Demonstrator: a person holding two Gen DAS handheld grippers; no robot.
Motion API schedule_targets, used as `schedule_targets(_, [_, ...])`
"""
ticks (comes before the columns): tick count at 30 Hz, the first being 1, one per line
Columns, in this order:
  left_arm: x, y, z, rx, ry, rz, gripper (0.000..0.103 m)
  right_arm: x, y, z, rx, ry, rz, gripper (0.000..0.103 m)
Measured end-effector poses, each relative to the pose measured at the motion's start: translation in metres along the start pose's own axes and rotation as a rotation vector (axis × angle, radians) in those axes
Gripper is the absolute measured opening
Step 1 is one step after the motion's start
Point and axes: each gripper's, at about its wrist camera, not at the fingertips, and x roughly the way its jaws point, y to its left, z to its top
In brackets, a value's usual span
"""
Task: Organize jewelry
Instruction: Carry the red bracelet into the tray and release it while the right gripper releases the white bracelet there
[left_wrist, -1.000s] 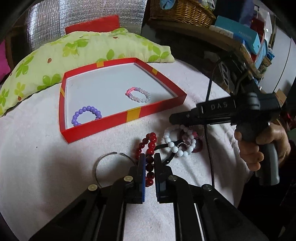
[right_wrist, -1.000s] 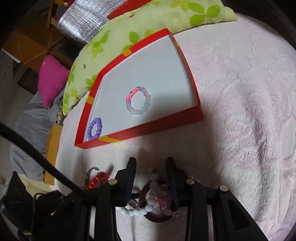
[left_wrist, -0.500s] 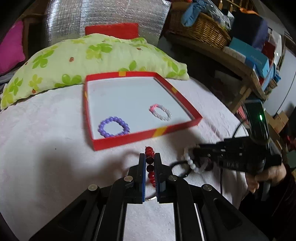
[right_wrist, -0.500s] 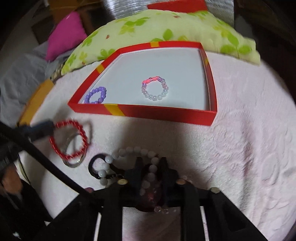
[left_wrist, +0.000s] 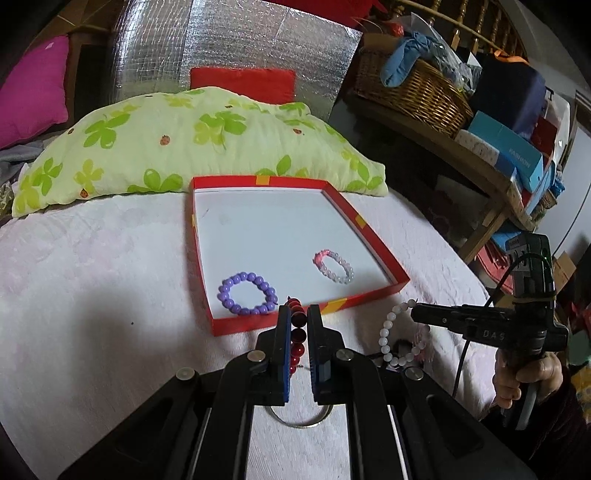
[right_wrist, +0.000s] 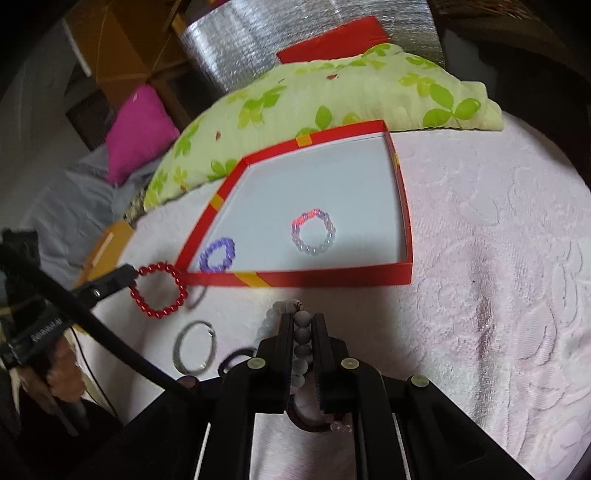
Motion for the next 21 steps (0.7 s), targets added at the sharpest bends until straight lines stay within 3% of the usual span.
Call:
schedule_targets(7, [0.000,0.007,0.012,-0.028,-0.021,-0.015,0.009,-0.018,-0.006,0.015,0.106,-0.105,0.108,0.011])
schedule_targets(13, [0.005,0.005,0.019,-0.029,-0.024,-0.009,0.009,-0.020,-0.004,0.030,0.134,-0.158,0.125,0.011])
schedule_targets(21, [0.027,-0.002,0.047,0.010,-0.038,0.017,0.009,0.005,0.002,0.065,0.149,-0.162,0.119,0.011])
